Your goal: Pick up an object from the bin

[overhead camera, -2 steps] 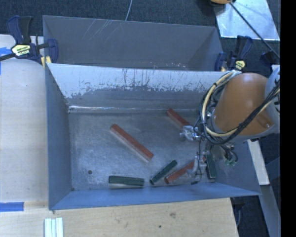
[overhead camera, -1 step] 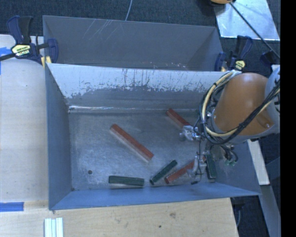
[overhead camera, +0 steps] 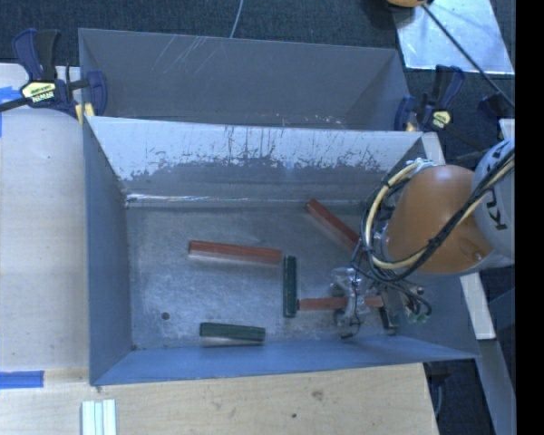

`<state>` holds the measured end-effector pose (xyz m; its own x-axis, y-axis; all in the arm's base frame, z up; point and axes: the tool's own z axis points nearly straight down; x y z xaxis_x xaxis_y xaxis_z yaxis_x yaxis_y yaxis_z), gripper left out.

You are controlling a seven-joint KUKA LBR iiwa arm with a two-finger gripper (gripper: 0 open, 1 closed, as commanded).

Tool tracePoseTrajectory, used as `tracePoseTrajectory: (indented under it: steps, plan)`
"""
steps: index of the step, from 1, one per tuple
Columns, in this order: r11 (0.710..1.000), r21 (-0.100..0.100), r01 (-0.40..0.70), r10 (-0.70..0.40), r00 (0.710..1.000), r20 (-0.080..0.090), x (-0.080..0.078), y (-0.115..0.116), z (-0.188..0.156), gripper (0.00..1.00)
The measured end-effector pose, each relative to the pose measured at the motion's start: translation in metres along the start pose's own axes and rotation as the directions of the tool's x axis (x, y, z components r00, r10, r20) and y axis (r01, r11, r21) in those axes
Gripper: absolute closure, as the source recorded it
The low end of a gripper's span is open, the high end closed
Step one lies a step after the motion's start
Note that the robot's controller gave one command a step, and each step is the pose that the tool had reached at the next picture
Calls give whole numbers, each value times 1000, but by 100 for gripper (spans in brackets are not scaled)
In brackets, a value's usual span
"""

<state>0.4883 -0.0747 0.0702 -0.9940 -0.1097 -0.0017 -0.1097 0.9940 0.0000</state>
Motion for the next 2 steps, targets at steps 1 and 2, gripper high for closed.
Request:
tracePoseTrajectory:
  steps: [1, 2]
  plan:
    - [1000, 0, 0, 0, 1000, 0, 0, 0, 0, 100]
    - [1000, 5, 18, -18, 1000, 11, -17, -44, -193, 100]
